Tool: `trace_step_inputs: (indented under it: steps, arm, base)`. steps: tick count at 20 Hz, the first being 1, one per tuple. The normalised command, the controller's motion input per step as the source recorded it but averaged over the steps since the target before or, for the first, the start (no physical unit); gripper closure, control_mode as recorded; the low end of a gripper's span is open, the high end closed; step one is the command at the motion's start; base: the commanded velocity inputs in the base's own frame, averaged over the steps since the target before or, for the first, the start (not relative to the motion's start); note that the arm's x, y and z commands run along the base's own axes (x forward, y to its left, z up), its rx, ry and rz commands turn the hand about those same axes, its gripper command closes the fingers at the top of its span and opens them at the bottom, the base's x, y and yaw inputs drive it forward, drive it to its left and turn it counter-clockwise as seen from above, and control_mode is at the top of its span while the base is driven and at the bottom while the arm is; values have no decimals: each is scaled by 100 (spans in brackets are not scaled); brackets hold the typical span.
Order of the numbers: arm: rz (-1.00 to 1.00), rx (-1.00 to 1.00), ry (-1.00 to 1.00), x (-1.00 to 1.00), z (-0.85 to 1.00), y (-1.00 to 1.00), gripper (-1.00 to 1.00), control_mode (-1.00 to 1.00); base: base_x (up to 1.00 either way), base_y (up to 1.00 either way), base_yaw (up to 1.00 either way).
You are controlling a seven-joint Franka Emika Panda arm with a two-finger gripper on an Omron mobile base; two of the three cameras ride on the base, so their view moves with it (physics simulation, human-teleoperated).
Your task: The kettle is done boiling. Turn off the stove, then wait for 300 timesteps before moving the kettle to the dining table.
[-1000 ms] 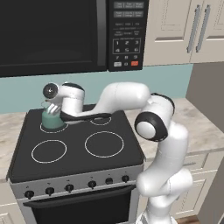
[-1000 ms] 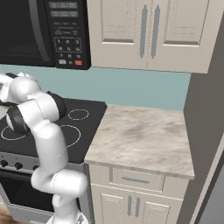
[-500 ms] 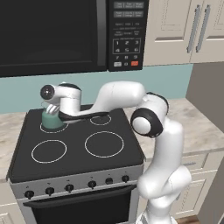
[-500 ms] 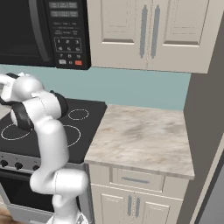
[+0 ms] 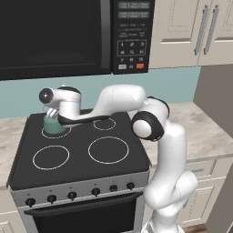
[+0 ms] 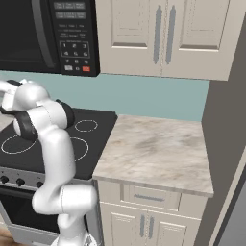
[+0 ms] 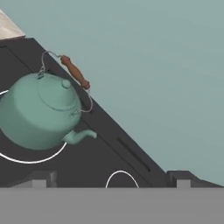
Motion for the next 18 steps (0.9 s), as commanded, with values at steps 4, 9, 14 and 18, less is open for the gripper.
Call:
trace_step_inputs:
  steps: [4,9,14,18]
  arm:
    - [0,0,0,25,0,0,-100,-100]
    - [0,0,0,25,-9,1,-100,-100]
    - [2,0,0,17,-17,8,-100,-100]
    - [2,0,0,17,-12,6,-100,-100]
  base:
    - [0,0,0]
    - [0,0,0]
    - [0,0,0]
    - [0,0,0]
